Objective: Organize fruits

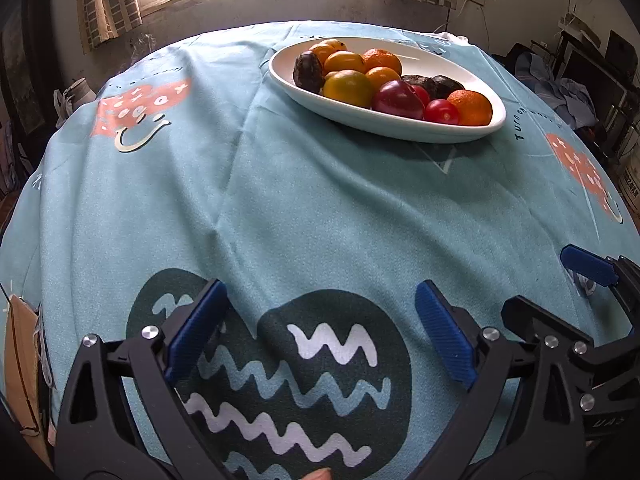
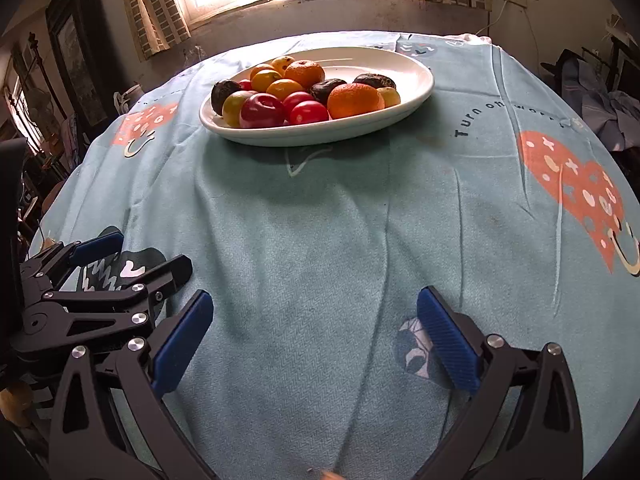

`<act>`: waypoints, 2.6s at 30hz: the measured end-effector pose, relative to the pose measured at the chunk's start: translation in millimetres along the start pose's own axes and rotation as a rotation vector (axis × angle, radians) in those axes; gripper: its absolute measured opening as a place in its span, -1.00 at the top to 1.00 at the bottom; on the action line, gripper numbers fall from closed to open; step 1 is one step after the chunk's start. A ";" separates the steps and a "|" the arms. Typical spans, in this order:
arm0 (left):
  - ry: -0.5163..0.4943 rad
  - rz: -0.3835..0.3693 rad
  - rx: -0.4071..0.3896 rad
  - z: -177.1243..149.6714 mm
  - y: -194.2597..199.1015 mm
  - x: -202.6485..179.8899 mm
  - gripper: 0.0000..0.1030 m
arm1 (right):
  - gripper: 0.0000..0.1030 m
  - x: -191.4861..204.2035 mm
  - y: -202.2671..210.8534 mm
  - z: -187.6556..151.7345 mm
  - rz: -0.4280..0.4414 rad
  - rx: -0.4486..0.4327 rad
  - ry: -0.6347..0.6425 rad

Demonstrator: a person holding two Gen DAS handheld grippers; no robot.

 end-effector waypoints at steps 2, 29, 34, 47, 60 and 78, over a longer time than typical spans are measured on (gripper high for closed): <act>0.000 0.003 0.002 0.0 -0.2 0.5 -0.91 | -0.97 -0.2 -0.1 0.1 -0.001 0.000 0.000; -0.002 0.005 0.004 0.3 -1.4 2.1 -0.96 | -0.97 0.2 -1.0 0.0 -0.008 0.002 0.005; -0.001 0.005 0.005 0.4 -1.4 2.1 -0.96 | -0.97 0.2 -1.0 -0.1 -0.008 0.002 0.005; -0.002 0.005 0.005 0.5 -1.5 1.8 -0.96 | -0.97 0.2 -1.2 -0.2 -0.008 0.001 0.005; -0.002 0.005 0.005 0.2 -1.7 1.8 -0.96 | -0.97 0.3 -1.2 -0.2 -0.008 0.002 0.005; 0.000 0.001 0.006 2.1 -1.1 1.5 -0.96 | -0.97 -0.9 -0.3 0.6 -0.011 0.003 0.005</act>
Point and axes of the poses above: each gripper's, at about its wrist camera, not at the fingertips, and y roughly against the way its jaws point, x to its left, z to its top, the point moved 9 cm from there along -y, roughly the way its jaws point, and after that the axes turned 8 degrees about z, right-handed, at the moved point
